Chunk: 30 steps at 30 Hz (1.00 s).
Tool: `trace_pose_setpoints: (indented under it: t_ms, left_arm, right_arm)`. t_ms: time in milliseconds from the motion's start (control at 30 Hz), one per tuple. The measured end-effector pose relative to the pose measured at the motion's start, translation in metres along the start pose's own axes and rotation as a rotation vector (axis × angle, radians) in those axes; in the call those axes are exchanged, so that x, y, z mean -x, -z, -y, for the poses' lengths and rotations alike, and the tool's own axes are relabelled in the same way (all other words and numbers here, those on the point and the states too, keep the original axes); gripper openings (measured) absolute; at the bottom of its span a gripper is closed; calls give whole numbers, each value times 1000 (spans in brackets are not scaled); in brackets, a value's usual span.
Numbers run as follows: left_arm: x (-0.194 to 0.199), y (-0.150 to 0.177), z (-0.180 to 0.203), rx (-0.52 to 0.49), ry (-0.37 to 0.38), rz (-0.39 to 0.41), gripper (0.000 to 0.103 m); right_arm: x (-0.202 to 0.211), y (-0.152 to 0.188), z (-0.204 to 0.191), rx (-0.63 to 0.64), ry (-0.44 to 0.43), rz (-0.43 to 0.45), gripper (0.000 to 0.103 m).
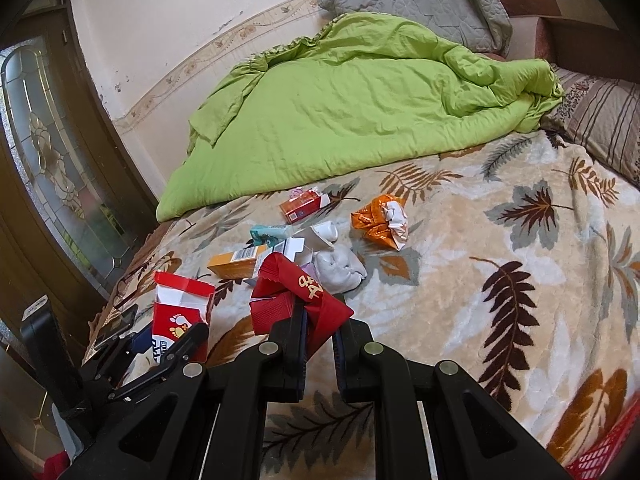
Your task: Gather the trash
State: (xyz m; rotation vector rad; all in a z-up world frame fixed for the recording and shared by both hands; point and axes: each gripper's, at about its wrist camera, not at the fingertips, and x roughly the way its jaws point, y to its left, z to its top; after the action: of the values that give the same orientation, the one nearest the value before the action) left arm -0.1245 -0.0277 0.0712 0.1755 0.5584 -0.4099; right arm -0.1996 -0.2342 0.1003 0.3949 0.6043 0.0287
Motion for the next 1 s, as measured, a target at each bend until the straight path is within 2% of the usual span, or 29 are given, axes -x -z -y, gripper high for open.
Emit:
trace_pose_setpoints:
  t_ms: [567,1000]
  left_arm:
    - [1,1,-1,3,2,1,51]
    - [1,1,-3,9,-3,-3,51]
  right_arm:
    - [-1,1,-2,8,17,1,12]
    - [-16,5,7,-14,27,-17,12]
